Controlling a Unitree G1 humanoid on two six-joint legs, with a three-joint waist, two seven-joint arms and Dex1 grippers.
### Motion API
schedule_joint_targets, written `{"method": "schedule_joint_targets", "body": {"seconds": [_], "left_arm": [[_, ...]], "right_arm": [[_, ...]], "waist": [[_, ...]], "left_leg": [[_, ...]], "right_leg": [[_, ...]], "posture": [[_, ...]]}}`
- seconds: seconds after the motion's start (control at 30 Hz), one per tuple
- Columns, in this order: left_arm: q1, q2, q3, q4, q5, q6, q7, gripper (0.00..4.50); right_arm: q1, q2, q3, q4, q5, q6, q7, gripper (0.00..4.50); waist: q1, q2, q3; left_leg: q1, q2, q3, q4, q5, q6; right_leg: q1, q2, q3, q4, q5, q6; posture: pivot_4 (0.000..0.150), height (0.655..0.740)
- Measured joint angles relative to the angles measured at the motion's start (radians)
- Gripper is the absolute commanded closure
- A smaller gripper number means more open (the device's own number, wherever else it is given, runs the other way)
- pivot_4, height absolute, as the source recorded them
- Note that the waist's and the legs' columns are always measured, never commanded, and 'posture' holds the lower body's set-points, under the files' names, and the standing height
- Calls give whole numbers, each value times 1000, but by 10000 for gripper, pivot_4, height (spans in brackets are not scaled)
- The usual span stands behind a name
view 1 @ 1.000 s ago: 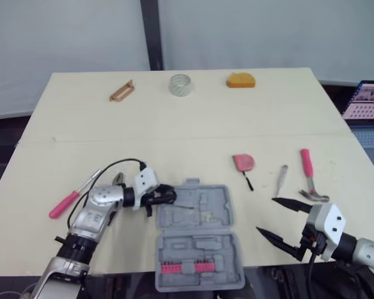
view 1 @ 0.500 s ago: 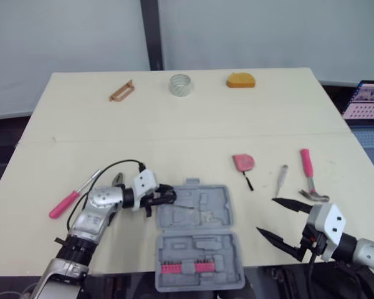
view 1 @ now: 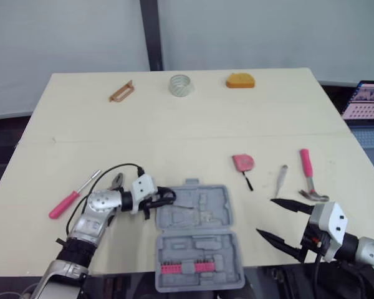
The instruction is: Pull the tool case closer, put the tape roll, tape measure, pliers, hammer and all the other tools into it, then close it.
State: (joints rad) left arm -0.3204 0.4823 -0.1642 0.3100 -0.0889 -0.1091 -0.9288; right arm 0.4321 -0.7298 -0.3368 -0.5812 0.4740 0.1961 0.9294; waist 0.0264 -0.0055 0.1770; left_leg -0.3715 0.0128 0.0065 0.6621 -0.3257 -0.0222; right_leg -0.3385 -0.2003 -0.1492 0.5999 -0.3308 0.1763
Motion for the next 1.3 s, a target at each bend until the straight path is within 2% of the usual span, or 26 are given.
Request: {"method": "schedule_joint_targets", "body": {"seconds": [0.23,0.37,0.43,0.53,0.67,0.77,0.9,0.93,1.1,1.3], "left_arm": [[0,0,1,4,-6,-12,5,31349],[-8,50,63,-167,-73,146,11,31349],[-1,120,135,-338,-150,269,7,31349],[103,242,218,-543,-235,415,-20,31349],[305,278,298,-638,-325,536,-34,31349],[542,280,417,-682,-357,544,-39,22665],[731,231,512,-704,-350,481,-21,3328],[770,214,529,-706,-347,462,-17,730],[979,137,584,-736,-334,335,-27,730],[1044,112,596,-736,-322,234,-43,730]], "right_arm": [[-2,-1,0,0,0,0,0,0],[-23,-3,4,1,0,1,0,0],[-39,-7,11,1,0,8,0,0],[-54,-13,23,4,1,28,0,0],[-59,-13,63,18,-1,43,4,0],[-64,-6,103,51,-17,37,8,0],[-60,1,127,79,-33,16,10,0],[-52,1,131,82,-34,8,12,0],[7,0,131,115,-43,-26,29,0],[19,-1,130,124,-46,-45,40,0]], "waist": [[0,0,-2],[-1,-1,-2],[-3,-1,-2],[-9,2,-4],[-5,3,-4],[-4,2,-3],[4,2,-3],[6,2,-3],[3,0,-4],[3,0,-4]], "left_leg": [[0,0,0,0,0,0],[-1,1,0,0,0,0],[0,1,0,0,0,0],[2,1,1,-3,-1,-1],[2,1,1,-3,-2,-1],[1,2,2,-2,-3,0],[1,1,3,0,-4,1],[1,1,2,0,-4,1],[2,2,3,1,-6,2],[2,2,3,1,-7,2]], "right_leg": [[0,0,0,0,0,0],[0,0,0,0,0,0],[0,0,0,0,0,0],[0,0,1,-1,0,0],[0,0,1,-2,0,0],[0,0,1,-4,0,0],[2,0,2,-5,0,-1],[2,0,1,-6,0,-1],[3,1,2,-7,0,-1],[3,1,2,-8,0,-1]], "posture": [[1500,7400],[1500,7400],[1500,7400],[1500,7400],[1500,7400],[1500,7400],[1500,7400],[1500,7400],[1500,7400],[1500,7400]]}}
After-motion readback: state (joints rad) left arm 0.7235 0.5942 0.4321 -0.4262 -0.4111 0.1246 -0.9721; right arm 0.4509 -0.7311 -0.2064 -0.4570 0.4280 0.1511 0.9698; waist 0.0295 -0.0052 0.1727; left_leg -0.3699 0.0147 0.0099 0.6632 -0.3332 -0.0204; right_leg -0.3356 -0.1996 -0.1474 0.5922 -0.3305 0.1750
